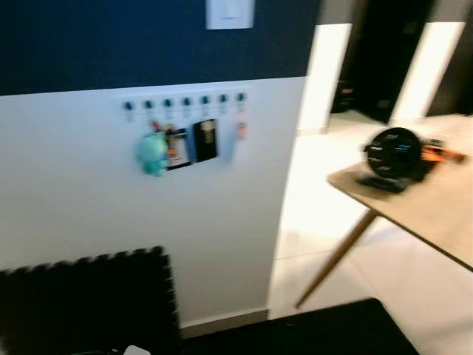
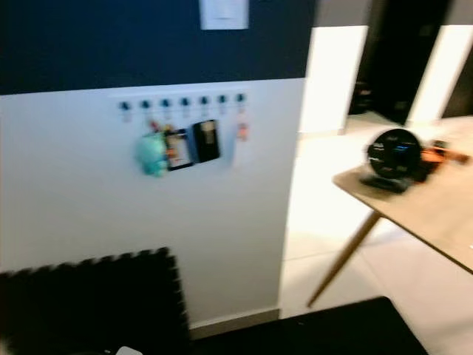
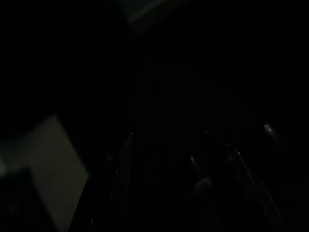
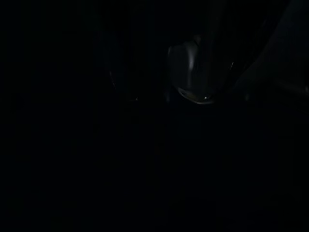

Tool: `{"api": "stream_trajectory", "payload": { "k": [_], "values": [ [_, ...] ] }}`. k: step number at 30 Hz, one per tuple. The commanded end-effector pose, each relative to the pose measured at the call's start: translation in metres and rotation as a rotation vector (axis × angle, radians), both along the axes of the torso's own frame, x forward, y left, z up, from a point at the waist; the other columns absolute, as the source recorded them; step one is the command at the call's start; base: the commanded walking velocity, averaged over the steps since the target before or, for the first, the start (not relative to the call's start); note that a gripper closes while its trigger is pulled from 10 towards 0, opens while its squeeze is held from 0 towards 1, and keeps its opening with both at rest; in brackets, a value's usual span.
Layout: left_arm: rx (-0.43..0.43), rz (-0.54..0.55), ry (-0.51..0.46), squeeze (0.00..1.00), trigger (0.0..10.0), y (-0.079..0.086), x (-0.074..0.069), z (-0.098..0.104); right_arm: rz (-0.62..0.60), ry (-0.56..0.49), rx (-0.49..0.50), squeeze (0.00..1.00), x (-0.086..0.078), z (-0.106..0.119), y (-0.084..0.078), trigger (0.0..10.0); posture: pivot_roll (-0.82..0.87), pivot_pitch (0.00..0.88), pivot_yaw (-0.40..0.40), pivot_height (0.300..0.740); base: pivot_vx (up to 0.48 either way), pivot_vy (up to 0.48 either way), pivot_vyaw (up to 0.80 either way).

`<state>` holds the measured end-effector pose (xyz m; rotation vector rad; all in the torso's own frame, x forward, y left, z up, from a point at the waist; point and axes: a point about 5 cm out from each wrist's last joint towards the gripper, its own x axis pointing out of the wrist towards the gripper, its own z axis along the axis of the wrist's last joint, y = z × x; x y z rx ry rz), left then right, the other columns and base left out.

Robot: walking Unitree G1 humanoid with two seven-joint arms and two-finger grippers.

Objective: Hang keys on a hook

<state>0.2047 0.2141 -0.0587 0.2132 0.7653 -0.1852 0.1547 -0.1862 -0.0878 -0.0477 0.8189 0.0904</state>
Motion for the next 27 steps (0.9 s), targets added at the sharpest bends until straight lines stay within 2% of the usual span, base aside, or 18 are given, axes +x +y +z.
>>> {"api": "stream_trajectory", "payload": {
  "k": [1, 8, 15, 27],
  "values": [
    [-0.006, 0.01, 0.002, 0.0, 10.0, 0.0015, -0.003, -0.0011, -0.007, 0.013, 0.009, 0.0, -0.0041, -0.0021, 0.0024, 10.0, 0.05, 0.054, 0.036, 0.74, 0.0, 0.0, -0.8],
    [-0.042, 0.043, -0.054, 0.0, 10.0, -0.0017, -0.0003, 0.0019, -0.001, 0.006, 0.01, 0.0, -0.0021, -0.0012, 0.0028, 10.0, 0.05, 0.053, 0.029, 0.74, 0.0, 0.0, -0.8],
    [-0.062, 0.057, -0.071, 0.0, 10.0, -0.0023, 0.0001, 0.0029, -0.001, 0.003, 0.007, 0.0, -0.0002, -0.0003, 0.0008, 10.0, 0.05, 0.051, 0.026, 0.74, 0.0, 0.0, -0.8],
    [-0.038, 0.045, -0.064, 0.0, 10.0, 0.0, -0.0014, 0.0022, 0.004, 0.004, 0.008, 0.0, -0.0003, -0.0004, 0.0012, 10.0, 0.05, 0.051, 0.023, 0.74, 0.0, 0.0, -0.8]
  ]
}}
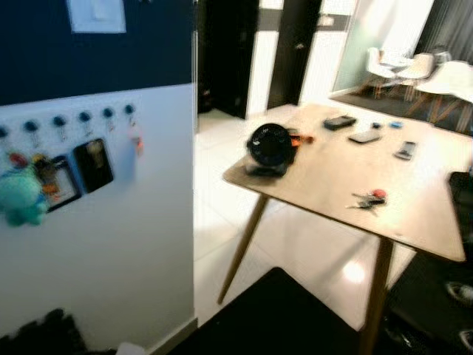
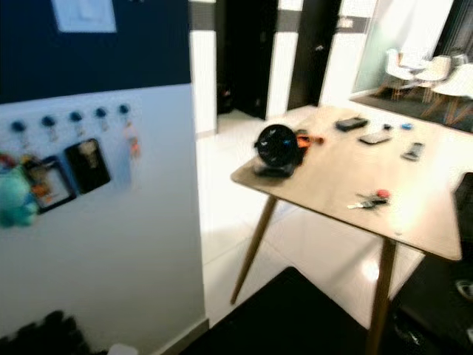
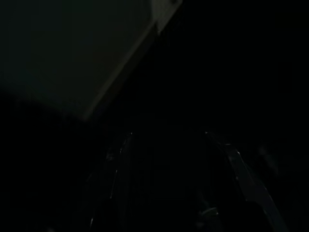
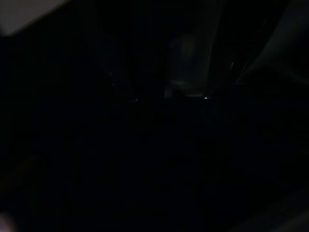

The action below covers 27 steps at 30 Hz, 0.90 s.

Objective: Hang keys on a hook

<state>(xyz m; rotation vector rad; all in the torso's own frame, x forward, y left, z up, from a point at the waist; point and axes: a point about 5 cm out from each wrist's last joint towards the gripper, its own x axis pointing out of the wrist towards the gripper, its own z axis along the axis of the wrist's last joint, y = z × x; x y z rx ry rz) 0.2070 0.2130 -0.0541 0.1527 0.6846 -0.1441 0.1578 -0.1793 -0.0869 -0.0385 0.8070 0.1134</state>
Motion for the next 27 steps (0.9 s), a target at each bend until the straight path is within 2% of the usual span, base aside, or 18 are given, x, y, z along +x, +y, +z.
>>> {"api": "stream_trajectory", "payload": {
  "k": [1, 9, 25, 27],
  "values": [
    [0.011, -0.007, 0.018, 0.0, 10.0, 0.0011, -0.0041, -0.0026, -0.013, 0.015, -0.009, 0.0, -0.0035, -0.0012, -0.0057, 10.0, 0.05, 0.053, 0.024, 0.74, 0.0, 0.0, -0.8],
    [-0.042, 0.044, -0.015, 0.0, 10.0, -0.0013, -0.003, -0.0011, -0.016, 0.017, -0.01, 0.0, -0.0041, -0.0014, -0.0065, 10.0, 0.04, 0.053, 0.026, 0.74, 0.0, 0.0, -0.8],
    [-0.077, 0.021, -0.058, 0.0, 10.0, -0.0074, -0.0003, 0.002, -0.018, 0.013, -0.011, 0.0, -0.0044, -0.0011, -0.0084, 10.0, 0.04, 0.043, 0.024, 0.74, 0.0, 0.0, -0.8],
    [-0.078, 0.021, -0.061, 0.0, 10.0, -0.0072, 0.0, 0.0023, -0.017, 0.011, -0.012, 0.0, -0.0041, -0.0009, -0.0084, 10.0, 0.04, 0.036, 0.024, 0.74, 0.0, 0.0, 0.0]
  ]
}}
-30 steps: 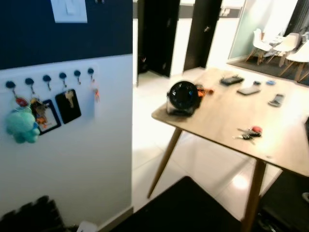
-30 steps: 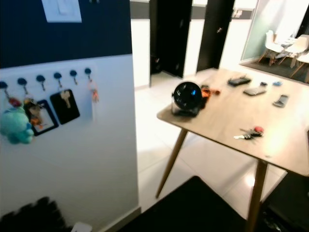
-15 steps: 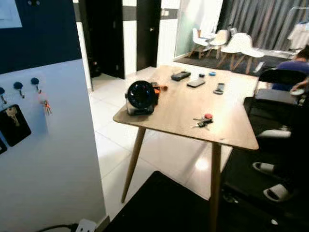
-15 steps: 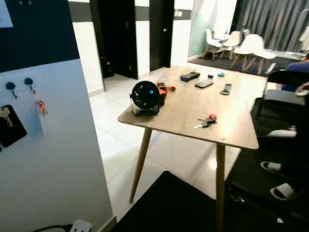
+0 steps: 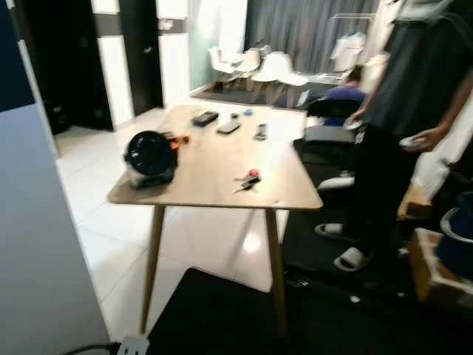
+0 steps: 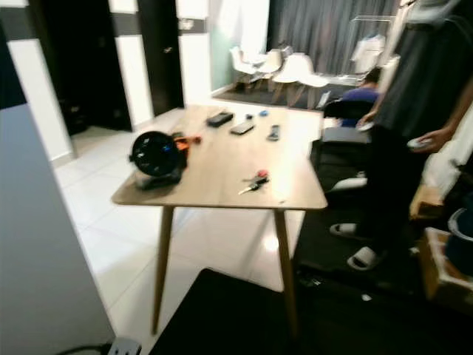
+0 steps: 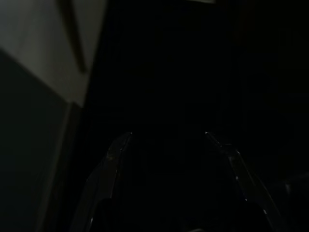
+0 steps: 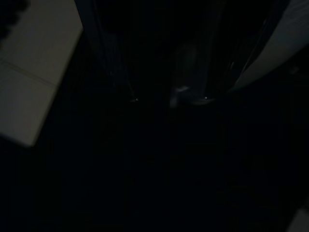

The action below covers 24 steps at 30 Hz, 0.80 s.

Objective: Hang keys on a hook

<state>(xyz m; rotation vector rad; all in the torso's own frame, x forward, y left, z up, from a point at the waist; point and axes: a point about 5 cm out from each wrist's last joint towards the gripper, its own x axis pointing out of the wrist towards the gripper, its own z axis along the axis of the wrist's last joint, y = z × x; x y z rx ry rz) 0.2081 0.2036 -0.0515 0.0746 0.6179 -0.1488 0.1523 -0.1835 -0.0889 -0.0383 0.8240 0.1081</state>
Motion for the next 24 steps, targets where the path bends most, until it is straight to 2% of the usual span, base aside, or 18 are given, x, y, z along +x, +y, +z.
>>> {"api": "stream_trajectory", "payload": {
  "k": [1, 15, 24],
  "values": [
    [0.001, 0.004, 0.0, 0.0, 10.0, 0.0022, -0.0011, -0.0003, -0.012, -0.006, -0.009, 0.0, 0.0015, 0.0011, -0.0042, 10.0, 0.04, 0.036, 0.024, 0.74, 0.0, 0.0, 0.0],
    [-0.005, 0.014, 0.009, 0.0, 10.0, 0.0009, -0.0031, -0.0022, -0.001, -0.004, -0.021, 0.0, 0.0015, 0.0013, -0.0065, 10.0, 0.04, 0.023, 0.013, 0.74, 0.0, 0.0, 0.0],
    [-0.007, 0.002, -0.008, 0.0, 10.0, -0.0064, -0.0004, -0.0014, 0.017, -0.008, -0.041, 0.0, 0.0042, 0.0031, -0.0117, 10.0, 0.04, 0.015, -0.002, 0.74, 0.0, 0.0, 0.0]
  ]
}}
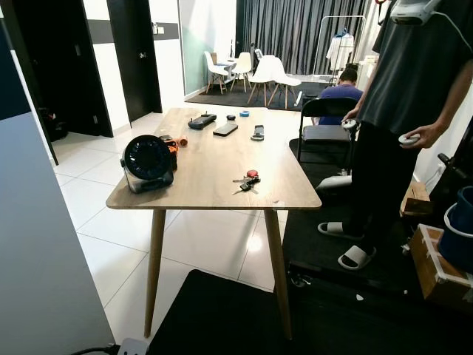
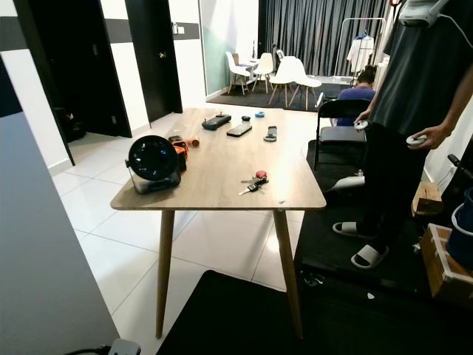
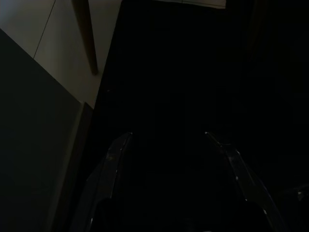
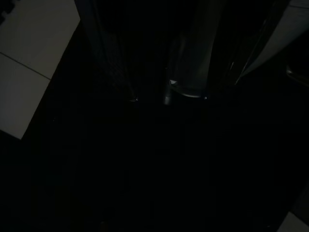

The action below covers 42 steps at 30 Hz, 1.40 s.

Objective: Hang keys on a hook

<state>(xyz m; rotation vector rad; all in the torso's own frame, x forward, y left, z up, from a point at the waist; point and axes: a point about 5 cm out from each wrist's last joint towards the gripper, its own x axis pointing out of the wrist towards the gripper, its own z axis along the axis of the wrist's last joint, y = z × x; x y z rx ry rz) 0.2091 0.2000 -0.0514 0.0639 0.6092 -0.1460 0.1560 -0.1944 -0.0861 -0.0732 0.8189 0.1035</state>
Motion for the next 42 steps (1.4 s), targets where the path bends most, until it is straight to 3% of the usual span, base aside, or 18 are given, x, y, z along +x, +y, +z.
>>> {"api": "stream_trajectory", "payload": {
  "k": [1, 5, 21, 42],
  "values": [
    [0.009, -0.005, -0.013, 0.0, 10.0, -0.003, 0.0, 0.0, 0.004, -0.005, -0.011, 0.0, 0.001, 0.001, -0.001, 10.0, 0.04, 0.015, -0.002, 0.74, 0.0, 0.0, 0.0],
    [0.019, -0.011, -0.008, 0.0, 10.0, -0.003, 0.003, 0.001, -0.066, -0.042, -0.003, 0.0, 0.006, 0.003, -0.002, 10.0, 0.04, 0.018, 0.014, 0.74, 0.0, 0.0, 0.0],
    [-0.059, -0.05, -0.036, 0.0, 10.0, -0.012, 0.01, 0.006, -0.036, -0.013, -0.008, 0.0, 0.001, 0.0, 0.002, 10.0, 0.04, 0.028, 0.017, 0.74, 0.0, 0.0, 0.0],
    [-0.052, -0.06, -0.036, 0.0, 10.0, -0.01, 0.013, 0.008, -0.018, -0.007, -0.011, 0.0, 0.0, -0.001, 0.005, 10.0, 0.04, 0.04, 0.025, 0.74, 0.338, 0.0, 0.0]
  ]
}}
